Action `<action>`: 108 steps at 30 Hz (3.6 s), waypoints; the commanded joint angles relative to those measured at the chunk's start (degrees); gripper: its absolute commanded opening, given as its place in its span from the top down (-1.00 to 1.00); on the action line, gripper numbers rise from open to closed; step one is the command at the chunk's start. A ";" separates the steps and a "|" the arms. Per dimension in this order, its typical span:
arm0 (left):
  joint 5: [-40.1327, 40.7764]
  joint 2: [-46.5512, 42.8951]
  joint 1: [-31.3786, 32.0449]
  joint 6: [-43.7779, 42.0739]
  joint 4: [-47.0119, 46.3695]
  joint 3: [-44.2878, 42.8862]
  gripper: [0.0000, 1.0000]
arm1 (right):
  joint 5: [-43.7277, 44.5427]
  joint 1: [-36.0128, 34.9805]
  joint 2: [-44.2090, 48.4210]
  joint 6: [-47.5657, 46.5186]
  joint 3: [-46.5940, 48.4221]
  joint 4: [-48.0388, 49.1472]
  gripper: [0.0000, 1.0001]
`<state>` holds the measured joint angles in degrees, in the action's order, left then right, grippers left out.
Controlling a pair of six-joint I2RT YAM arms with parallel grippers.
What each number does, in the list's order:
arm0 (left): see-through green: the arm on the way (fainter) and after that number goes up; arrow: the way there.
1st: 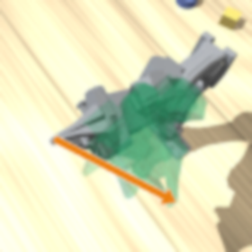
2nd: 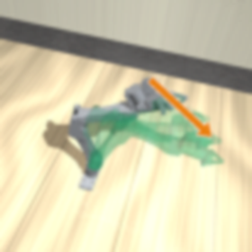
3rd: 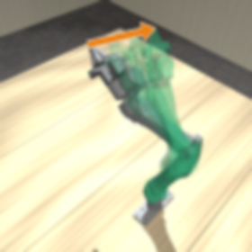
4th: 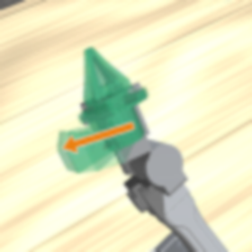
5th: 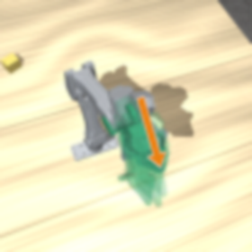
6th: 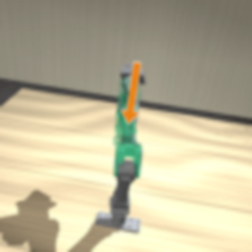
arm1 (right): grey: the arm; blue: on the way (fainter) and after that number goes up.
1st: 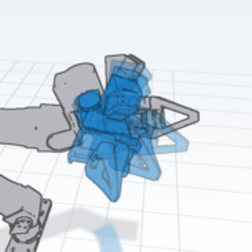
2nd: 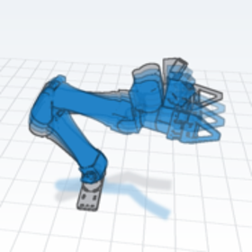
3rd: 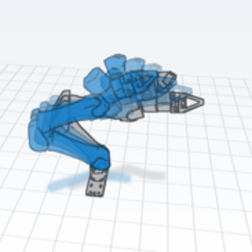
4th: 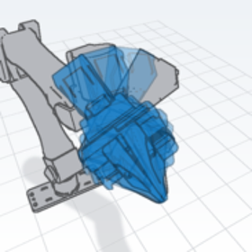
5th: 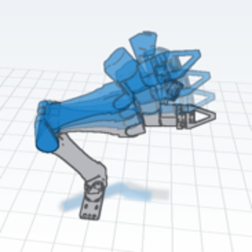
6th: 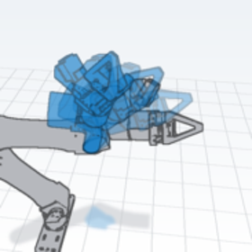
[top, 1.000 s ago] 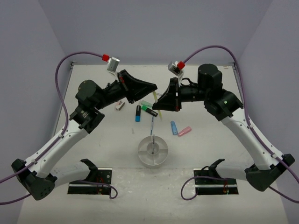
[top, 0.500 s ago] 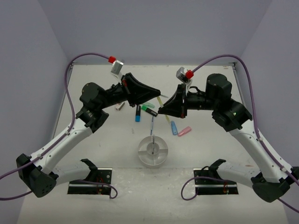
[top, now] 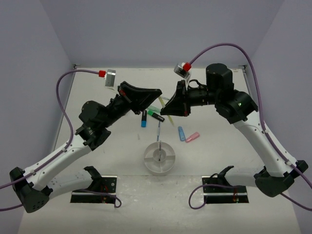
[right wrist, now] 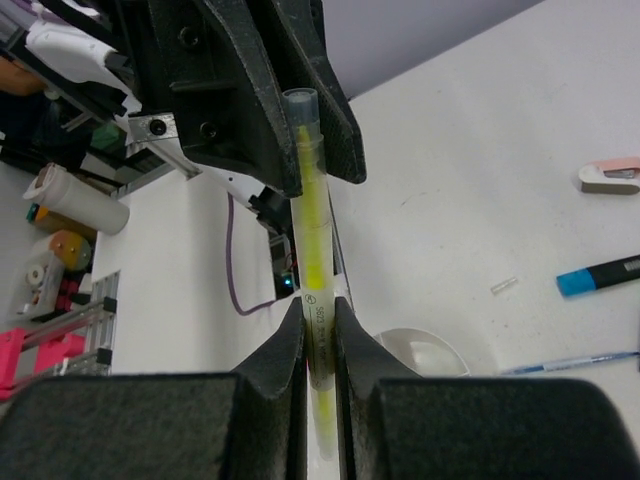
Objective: Sort the stationery into containers
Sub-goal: Close the pen cap on the pen, then place the pen in the storage box, then pick up the pen from the center of the board.
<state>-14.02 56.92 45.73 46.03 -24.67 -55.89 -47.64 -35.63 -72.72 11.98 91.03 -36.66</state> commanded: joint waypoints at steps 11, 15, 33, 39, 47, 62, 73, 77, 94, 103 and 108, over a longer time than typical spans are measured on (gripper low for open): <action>2.98 -4.58 6.43 -20.96 35.83 -8.17 1.00 | 20.15 3.18 18.17 1.13 -21.78 16.47 -0.95; 5.54 -8.24 6.45 -20.76 35.11 -1.04 1.00 | 29.77 3.55 26.77 0.87 -25.13 12.19 -0.98; 7.64 -11.40 6.48 -22.07 27.63 14.17 1.00 | 38.58 3.55 31.78 6.06 -28.01 7.74 -0.98; 4.19 -10.42 6.48 -19.95 24.54 18.66 1.00 | 39.56 3.64 31.77 5.08 -28.54 6.95 -0.97; 2.10 -11.98 6.55 -18.43 21.27 23.41 1.00 | 39.08 3.64 29.13 4.72 -28.00 7.04 -0.98; -4.43 -9.90 6.57 -16.82 17.94 24.30 -0.21 | 35.51 3.64 21.80 9.72 -28.17 9.75 -0.97; 14.87 -7.30 6.48 -17.04 35.62 6.92 -0.88 | 50.17 2.81 2.91 28.03 -20.37 -5.57 -0.75; 32.68 -3.29 6.24 -10.80 48.10 -1.59 -1.00 | 55.07 -0.89 -3.96 32.13 -17.11 -9.18 -0.63; 36.72 3.84 -12.49 -1.12 68.98 -4.07 -1.00 | 56.64 -6.01 -30.90 35.53 -6.62 -9.92 -0.31; 34.03 2.32 -12.68 -6.38 69.85 -0.68 -1.00 | 55.64 -7.00 -41.70 34.48 -1.17 -9.27 -0.12; 31.32 2.31 -12.59 -7.85 69.24 0.17 -1.00 | 55.74 -7.17 -46.19 35.30 2.97 -11.71 -0.03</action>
<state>19.39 60.26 33.43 40.85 44.69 -55.90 7.79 -42.24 -117.08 46.48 89.27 -47.10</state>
